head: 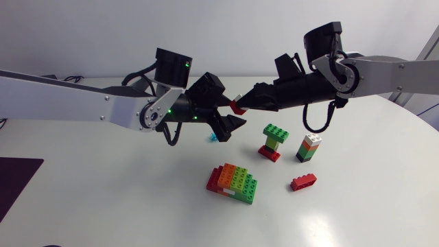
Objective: Disassemble duplo
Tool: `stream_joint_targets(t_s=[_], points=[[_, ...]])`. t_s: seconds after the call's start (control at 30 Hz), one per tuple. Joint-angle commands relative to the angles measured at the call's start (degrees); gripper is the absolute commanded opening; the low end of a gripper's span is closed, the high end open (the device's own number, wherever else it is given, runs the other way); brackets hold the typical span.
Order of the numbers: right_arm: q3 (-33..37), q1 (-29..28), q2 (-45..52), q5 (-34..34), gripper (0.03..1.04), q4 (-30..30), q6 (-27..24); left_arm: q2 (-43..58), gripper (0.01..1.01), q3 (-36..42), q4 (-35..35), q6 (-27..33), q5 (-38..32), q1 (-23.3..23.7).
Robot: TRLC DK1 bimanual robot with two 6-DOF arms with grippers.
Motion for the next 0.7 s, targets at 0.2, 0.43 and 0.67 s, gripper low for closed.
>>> stream_joint_targets(t_s=[0.2, 0.43, 0.67], points=[[-0.48, 0.53, 0.97, -0.07, 0.26, 0.5, 1.21, 1.06, 0.616, 0.56, 1.49, -1.02, -0.01, 0.3], [-1.1, 0.62, 0.88, -0.07, 0.26, 0.59, 1.03, 1.58, 0.384, 0.29, 2.11, -0.76, -0.01, 0.48], [-1.45, 0.62, 0.35, -0.07, 0.27, 0.59, 0.68, 1.76, 0.356, -0.06, 1.76, 0.21, -0.45, 0.3]])
